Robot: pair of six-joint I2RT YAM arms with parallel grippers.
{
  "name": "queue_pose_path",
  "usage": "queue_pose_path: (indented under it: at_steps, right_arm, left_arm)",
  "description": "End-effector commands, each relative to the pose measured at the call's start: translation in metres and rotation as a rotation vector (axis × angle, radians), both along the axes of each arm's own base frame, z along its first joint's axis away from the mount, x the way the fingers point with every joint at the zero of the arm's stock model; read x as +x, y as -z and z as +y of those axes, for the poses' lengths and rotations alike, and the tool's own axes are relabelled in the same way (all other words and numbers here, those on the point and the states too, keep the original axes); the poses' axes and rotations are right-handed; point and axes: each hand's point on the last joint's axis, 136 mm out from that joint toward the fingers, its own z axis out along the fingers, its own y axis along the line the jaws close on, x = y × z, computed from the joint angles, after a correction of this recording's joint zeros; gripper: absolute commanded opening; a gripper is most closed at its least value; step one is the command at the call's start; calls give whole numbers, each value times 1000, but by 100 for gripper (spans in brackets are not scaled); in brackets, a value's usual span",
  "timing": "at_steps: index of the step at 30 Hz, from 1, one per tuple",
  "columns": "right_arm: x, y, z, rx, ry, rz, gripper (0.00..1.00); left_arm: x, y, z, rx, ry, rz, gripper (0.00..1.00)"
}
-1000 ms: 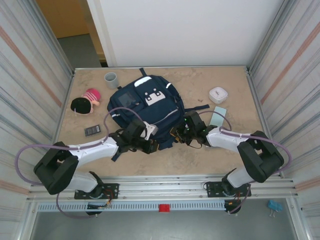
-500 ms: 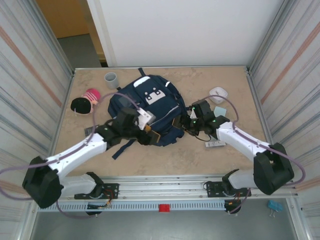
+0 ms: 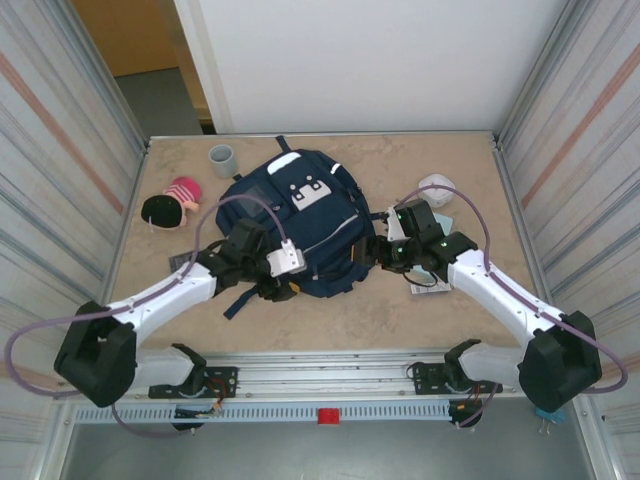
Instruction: Pack books, pencil case, and school supplies into a backpack
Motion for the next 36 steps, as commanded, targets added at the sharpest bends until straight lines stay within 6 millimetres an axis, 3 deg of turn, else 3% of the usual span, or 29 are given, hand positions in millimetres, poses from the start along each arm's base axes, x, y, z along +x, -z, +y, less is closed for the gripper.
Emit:
queue_pose_path:
  at_steps: [1,6,10,15,19,25,33,36]
  right_arm:
    - [-4,-5,11,28,-70,-15,68]
    - [6,-8,28,63,-110,-30,68]
    - [13,-7,48,90,-169,-46,69]
    - [20,-1,81,125,-277,-54,68]
    - [23,10,109,123,-381,-61,68]
    - [21,27,132,82,-469,-26,67]
    - [10,45,138,54,-547,7,62]
    - [9,50,134,18,-558,15,53]
  left_arm:
    - [13,7,-7,16,52,-131,72]
    - [15,31,-13,87,110,-139,67]
    - [14,39,-15,119,134,-174,38]
    - [10,21,-21,45,151,-241,1]
    - [8,9,-27,-4,165,-264,0]
    - [6,2,-30,-44,161,-270,0]
    - [9,-17,-32,-114,129,-296,0]
    - [9,-24,-33,-142,117,-298,0]
